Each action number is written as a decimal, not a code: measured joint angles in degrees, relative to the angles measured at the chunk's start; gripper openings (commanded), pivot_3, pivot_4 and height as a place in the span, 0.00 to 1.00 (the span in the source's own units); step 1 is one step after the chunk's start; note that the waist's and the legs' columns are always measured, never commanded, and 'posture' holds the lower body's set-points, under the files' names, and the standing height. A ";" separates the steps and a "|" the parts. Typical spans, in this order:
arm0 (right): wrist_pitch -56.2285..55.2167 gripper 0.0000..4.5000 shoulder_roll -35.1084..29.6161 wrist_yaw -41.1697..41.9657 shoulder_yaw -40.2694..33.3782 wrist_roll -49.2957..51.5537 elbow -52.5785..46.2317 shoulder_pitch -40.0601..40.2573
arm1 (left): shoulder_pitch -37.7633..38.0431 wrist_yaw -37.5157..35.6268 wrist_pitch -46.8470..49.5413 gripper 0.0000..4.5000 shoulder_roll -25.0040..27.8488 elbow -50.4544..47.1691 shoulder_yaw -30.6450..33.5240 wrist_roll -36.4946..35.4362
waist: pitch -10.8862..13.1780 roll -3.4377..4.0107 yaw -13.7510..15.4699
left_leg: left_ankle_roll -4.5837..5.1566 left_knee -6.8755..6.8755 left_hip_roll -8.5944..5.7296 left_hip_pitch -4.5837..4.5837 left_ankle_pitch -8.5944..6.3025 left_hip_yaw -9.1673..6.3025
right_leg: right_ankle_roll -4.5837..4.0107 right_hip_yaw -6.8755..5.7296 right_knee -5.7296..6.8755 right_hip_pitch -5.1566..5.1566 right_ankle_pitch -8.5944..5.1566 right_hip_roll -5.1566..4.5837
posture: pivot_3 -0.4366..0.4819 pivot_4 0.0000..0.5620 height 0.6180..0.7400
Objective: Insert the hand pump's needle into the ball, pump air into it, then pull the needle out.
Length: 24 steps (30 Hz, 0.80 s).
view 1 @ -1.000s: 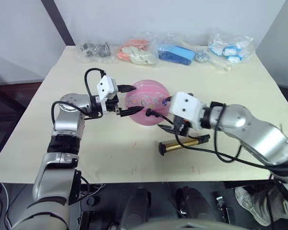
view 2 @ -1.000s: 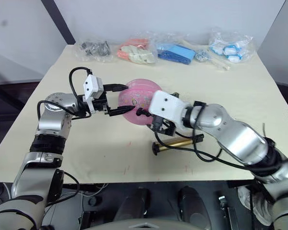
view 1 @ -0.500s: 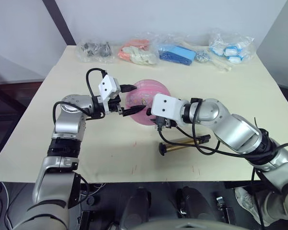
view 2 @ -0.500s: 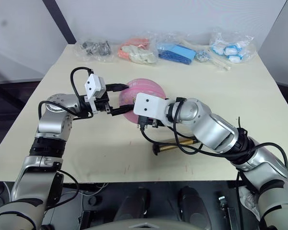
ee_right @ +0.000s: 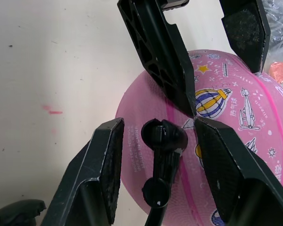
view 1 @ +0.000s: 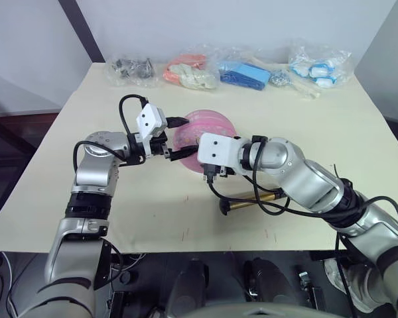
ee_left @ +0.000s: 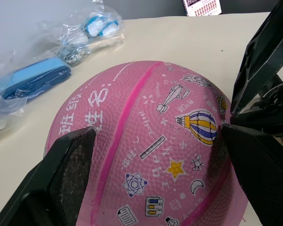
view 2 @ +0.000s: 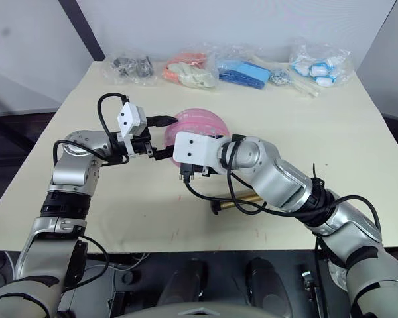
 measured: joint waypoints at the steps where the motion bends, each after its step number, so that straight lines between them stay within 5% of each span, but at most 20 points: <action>1: 0.39 0.55 0.09 0.31 0.00 -0.36 0.38 -0.24 | 0.00 0.16 0.00 1.00 0.01 0.00 0.00 0.00 | 0.00 0.00 -0.01 | 0.00 0.00 0.00 0.00 0.00 0.00 | 0.00 0.00 0.00 0.00 0.00 0.00 | 0.48 0.27 1.00; 5: 1.18 0.55 0.56 1.07 -0.02 -1.03 0.74 -0.86 | -0.01 0.37 0.03 1.00 0.02 -0.02 -0.01 0.00 | 0.00 0.00 -0.03 | 0.00 -0.01 0.00 0.01 0.00 -0.01 | 0.00 -0.01 0.00 0.00 0.00 0.00 | 0.48 0.27 1.00; 7: 1.58 0.43 0.71 1.36 -0.01 -1.59 0.77 -0.85 | -0.01 0.40 0.04 1.00 0.02 -0.02 -0.02 0.00 | 0.00 0.00 -0.01 | 0.00 -0.01 0.00 0.00 0.00 -0.01 | 0.00 -0.01 -0.01 0.00 0.00 0.00 | 0.48 0.27 1.00; 24: 1.52 0.43 1.42 2.09 -0.01 -4.98 0.93 -0.84 | -0.03 0.82 0.05 1.00 0.02 0.00 -0.04 0.00 | 0.00 0.01 -0.04 | 0.00 -0.01 0.00 0.00 0.00 -0.01 | 0.01 -0.01 -0.01 0.00 -0.01 0.00 | 0.48 0.27 1.00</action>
